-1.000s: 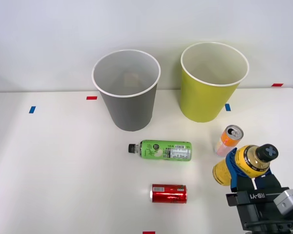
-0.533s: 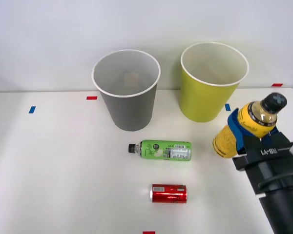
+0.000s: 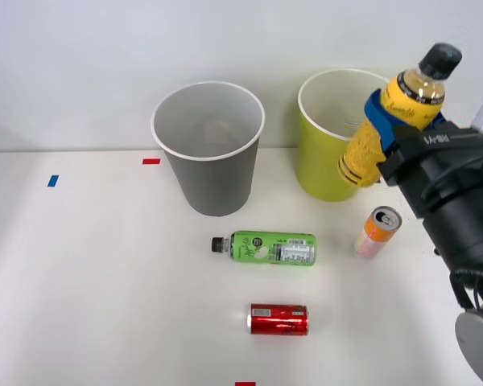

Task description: Put cans in the gray bin, plastic bottles in the light green bin

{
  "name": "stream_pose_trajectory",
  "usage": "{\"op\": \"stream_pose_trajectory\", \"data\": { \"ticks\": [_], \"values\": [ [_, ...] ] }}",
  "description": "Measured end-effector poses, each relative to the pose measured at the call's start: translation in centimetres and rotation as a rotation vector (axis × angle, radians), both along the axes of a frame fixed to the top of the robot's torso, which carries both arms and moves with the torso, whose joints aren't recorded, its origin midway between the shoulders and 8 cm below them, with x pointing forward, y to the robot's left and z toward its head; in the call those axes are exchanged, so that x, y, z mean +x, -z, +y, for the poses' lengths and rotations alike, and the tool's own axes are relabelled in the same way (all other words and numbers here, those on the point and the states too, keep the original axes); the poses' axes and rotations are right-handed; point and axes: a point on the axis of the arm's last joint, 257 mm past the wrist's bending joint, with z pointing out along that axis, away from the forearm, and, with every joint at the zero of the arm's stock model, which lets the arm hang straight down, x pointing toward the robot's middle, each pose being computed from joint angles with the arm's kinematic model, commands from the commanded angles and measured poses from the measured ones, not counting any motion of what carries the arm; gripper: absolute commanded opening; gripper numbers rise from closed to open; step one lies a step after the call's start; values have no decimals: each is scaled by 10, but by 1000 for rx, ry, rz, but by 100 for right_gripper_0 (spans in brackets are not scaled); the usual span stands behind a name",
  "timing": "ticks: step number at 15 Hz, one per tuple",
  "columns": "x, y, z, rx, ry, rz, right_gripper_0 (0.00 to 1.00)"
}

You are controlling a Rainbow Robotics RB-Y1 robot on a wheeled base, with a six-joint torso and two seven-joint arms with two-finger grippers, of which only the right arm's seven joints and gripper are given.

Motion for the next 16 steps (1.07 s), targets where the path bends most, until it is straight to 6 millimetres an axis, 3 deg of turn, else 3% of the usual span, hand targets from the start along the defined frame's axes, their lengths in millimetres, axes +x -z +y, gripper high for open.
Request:
{"op": "stream_pose_trajectory", "data": {
  "ticks": [2,11,14,16],
  "values": [
    [22,-14,2,10,-8,-21,0],
    [149,-34,-18,42,77,2,0],
    [176,-27,-24,28,107,25,0],
    [183,-23,-27,20,118,23,0]
  ]
}}
